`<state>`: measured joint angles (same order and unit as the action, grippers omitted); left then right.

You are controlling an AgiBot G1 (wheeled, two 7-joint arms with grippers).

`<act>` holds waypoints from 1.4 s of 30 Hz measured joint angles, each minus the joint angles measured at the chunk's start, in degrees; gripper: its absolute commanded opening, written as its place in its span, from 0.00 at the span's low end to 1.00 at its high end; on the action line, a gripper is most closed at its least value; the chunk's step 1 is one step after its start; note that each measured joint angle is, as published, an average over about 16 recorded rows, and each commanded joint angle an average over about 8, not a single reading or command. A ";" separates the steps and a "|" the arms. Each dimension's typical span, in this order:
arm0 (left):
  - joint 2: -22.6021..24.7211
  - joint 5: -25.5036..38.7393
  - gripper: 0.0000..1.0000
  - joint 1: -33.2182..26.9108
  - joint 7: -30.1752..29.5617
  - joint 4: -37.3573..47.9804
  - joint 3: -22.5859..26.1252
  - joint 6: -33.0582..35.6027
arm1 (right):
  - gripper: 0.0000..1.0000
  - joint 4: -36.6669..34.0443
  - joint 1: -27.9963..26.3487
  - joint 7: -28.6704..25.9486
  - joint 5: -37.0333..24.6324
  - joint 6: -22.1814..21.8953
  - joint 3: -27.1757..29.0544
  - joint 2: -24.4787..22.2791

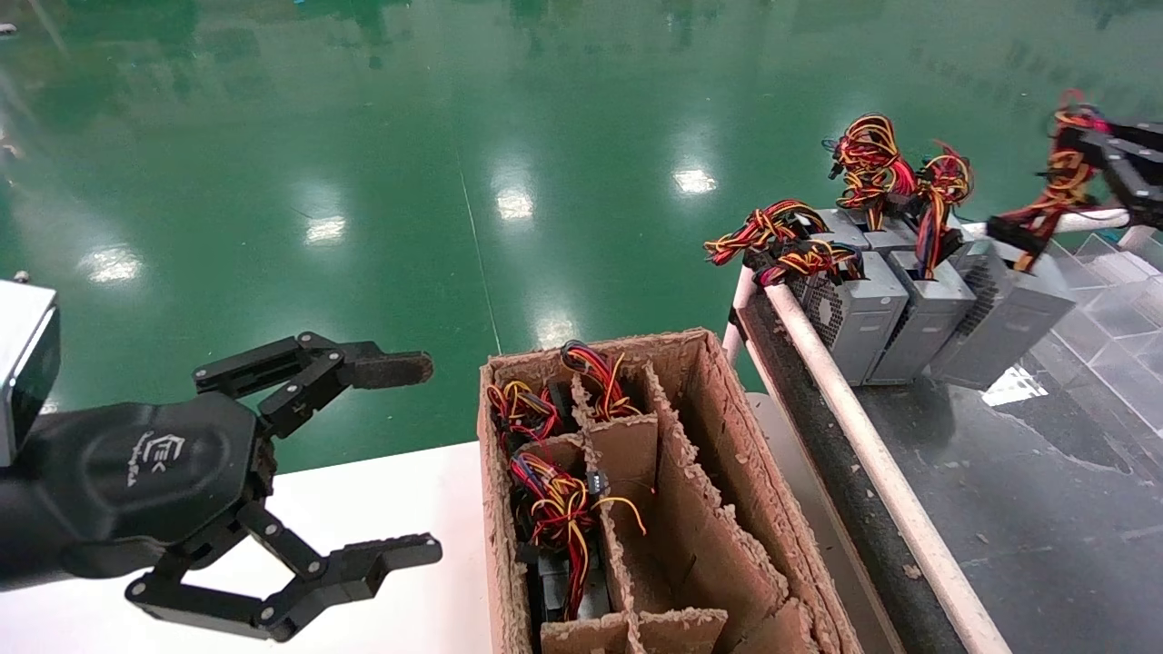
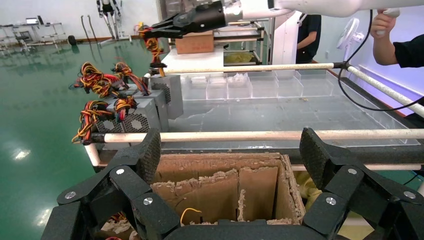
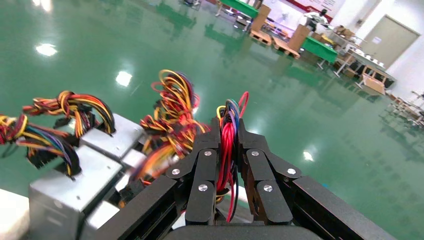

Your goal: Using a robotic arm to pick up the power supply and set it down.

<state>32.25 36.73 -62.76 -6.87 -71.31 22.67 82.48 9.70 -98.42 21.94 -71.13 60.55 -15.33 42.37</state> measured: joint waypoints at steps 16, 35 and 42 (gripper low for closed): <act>0.00 0.00 1.00 0.00 0.00 0.00 0.00 0.00 | 0.06 -6.92 -3.78 2.12 -1.93 -3.39 -1.33 6.30; 0.00 0.00 1.00 0.00 0.00 0.00 0.00 0.00 | 1.00 -8.99 -4.16 4.12 -2.96 -2.68 -2.06 7.01; 0.00 0.00 1.00 0.00 0.00 0.00 0.00 0.00 | 1.00 -9.63 -4.53 3.36 -3.50 -2.80 -2.43 7.06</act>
<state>32.25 36.73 -62.76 -6.87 -71.31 22.68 82.48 0.06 -102.94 25.30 -74.63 57.75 -17.76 49.43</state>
